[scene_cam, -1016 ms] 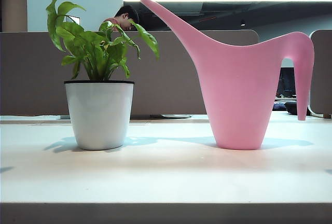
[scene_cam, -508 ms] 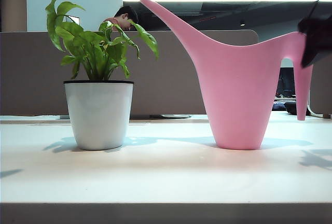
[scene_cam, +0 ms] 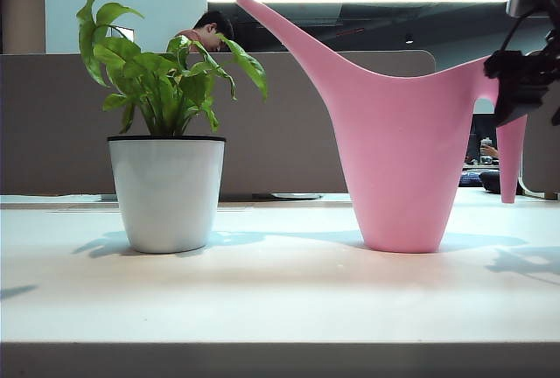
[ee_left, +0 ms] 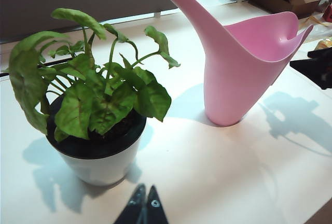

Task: Pick up the watering can from the table, water the potted plant, and put the can back.

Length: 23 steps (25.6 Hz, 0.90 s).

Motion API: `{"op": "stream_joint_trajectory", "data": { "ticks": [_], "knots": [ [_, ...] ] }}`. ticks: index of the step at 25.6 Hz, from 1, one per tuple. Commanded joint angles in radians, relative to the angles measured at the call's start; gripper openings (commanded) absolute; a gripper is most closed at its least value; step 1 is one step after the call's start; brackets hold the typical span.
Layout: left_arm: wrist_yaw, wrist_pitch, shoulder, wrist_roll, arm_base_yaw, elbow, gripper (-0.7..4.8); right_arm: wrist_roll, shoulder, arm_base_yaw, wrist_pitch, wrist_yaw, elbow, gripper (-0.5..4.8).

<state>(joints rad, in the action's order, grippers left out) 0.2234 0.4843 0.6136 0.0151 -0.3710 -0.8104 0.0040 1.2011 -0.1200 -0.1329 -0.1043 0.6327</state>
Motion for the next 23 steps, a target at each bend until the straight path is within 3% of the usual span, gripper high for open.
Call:
{"op": "stream_joint_trajectory", "data": {
  "ticks": [1,14,17,21,23],
  "knots": [
    [-0.002,-0.010,-0.002,-0.008,0.000,-0.006,-0.05,0.002,0.052,0.000,-0.090,-0.002,0.006,3.69],
    [-0.002,-0.014,-0.002,-0.008,0.000,-0.006,-0.05,-0.006,0.251,0.007,-0.321,-0.055,0.006,3.69],
    [-0.002,-0.014,-0.002,-0.008,0.000,-0.006,-0.05,-0.064,0.249,0.018,-0.354,-0.045,0.006,3.69],
    [-0.002,-0.014,-0.002,-0.008,0.000,-0.006,-0.05,-0.136,0.248,0.051,-0.372,0.096,0.006,3.60],
    [-0.002,-0.014,-0.002,-0.009,0.001,-0.006,-0.05,-0.134,0.248,0.074,-0.375,0.185,0.006,3.27]
  ]
}}
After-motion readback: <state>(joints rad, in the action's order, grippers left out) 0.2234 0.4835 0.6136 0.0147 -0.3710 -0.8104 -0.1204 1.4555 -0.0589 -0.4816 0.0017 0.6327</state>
